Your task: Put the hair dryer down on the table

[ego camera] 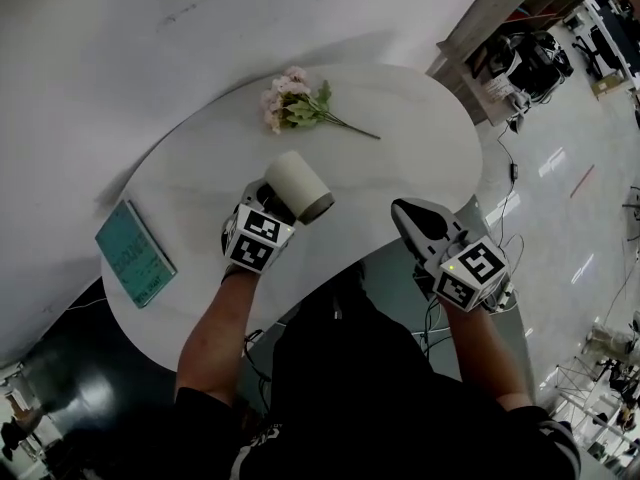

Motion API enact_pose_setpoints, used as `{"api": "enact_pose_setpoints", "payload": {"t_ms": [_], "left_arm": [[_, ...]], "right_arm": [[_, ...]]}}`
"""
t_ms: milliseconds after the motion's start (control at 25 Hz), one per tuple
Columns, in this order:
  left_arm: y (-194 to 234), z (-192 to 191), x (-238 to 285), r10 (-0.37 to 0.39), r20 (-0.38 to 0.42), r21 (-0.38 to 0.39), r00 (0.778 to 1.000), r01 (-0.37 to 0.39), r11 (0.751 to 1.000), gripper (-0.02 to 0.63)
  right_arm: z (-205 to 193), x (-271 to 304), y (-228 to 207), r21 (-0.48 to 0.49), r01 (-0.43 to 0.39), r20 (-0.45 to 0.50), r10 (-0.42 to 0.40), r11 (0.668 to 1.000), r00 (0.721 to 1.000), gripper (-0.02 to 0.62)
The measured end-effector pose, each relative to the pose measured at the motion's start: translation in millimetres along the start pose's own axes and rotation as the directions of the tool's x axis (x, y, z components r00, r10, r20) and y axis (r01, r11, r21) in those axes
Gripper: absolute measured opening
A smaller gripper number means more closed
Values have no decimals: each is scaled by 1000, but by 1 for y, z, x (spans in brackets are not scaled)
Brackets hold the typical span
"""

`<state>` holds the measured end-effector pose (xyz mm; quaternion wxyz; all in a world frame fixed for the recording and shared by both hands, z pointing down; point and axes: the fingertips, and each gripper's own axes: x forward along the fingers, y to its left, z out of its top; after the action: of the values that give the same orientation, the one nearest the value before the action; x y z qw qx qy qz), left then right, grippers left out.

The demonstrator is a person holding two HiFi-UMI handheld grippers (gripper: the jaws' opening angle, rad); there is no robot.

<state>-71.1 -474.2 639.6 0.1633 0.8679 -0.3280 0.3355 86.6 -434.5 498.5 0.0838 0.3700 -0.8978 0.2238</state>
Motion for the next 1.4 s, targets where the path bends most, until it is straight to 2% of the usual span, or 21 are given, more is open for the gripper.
{"api": "enact_pose_setpoints", "payload": {"t_ms": [440,880,1200,1400], "left_arm": [[-15,-8,45,-81,-101,52,992,87,995,222],[-21,-23,80,-104,-219,132,970,135,982,225],[-26,-28,91,-107,-258,189,960,159,969,225],[-25,-28,90,-110,-247,186,963,159,970,235]], "right_arm": [[-5,-21,-17,30,58,14,-58,998,998,5],[-13,-35,-32,56,107,15,-108,993,994,6],[-17,-42,-36,69,112,24,-114,991,993,6],[-16,-49,-44,74,118,28,-121,990,992,6]]}}
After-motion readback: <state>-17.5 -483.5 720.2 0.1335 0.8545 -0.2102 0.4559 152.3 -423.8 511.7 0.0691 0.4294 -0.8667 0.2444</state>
